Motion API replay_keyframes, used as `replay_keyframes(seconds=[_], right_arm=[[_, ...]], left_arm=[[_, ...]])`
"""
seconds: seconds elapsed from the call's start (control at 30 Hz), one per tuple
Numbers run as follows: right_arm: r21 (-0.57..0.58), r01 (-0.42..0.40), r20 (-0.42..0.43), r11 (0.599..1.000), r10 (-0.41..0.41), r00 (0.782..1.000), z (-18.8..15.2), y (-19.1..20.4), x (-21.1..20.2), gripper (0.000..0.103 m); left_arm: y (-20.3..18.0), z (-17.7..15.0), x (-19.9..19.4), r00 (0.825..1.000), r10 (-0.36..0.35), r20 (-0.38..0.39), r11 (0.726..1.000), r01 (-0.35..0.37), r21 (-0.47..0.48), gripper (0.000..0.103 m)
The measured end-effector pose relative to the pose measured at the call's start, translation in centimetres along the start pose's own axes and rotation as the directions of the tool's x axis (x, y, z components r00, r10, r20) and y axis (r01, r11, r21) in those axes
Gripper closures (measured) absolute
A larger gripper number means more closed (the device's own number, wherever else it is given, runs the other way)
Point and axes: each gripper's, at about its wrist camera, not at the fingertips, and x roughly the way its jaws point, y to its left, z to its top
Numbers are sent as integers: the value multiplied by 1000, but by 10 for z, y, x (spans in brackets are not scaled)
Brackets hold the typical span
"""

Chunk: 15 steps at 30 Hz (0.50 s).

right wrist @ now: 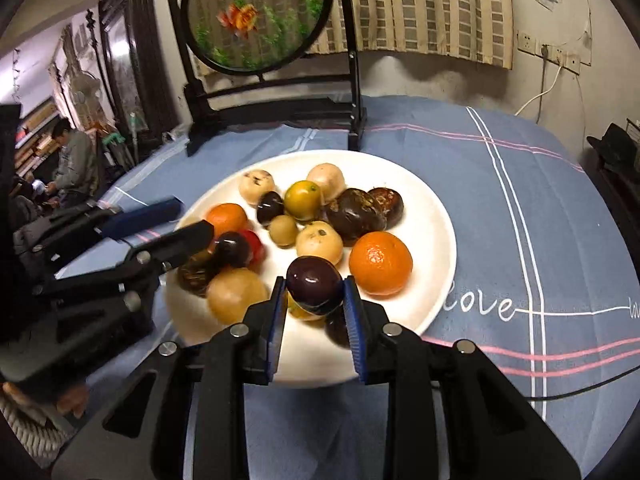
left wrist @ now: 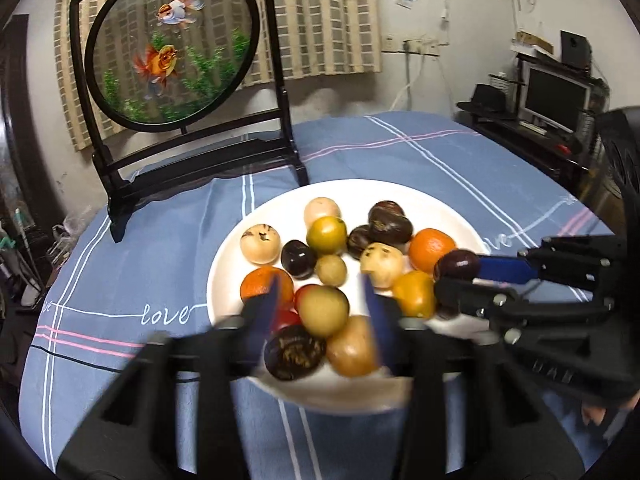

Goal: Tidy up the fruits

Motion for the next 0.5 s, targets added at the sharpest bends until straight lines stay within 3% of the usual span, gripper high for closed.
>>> replay_keyframes(seconds=[0.03, 0.1, 0.17, 0.5], right_arm=[[5, 5, -7, 1000, -5, 1000, -1, -1, 2, 72], [10, 7, -18, 1000, -7, 1000, -4, -4, 4, 55], [21, 27, 8, 999, -27, 1000, -7, -9, 0, 47], [46, -5, 93, 999, 1, 996, -19, -1, -38, 47]], left_arm=[[0, -1, 1, 1000, 19, 13, 1000, -18, -7, 39], [3, -1, 1, 1000, 12, 13, 1000, -12, -12, 39], [8, -2, 0, 1000, 7, 15, 999, -6, -33, 32], [7, -13, -29, 995, 77, 71, 995, -72, -63, 10]])
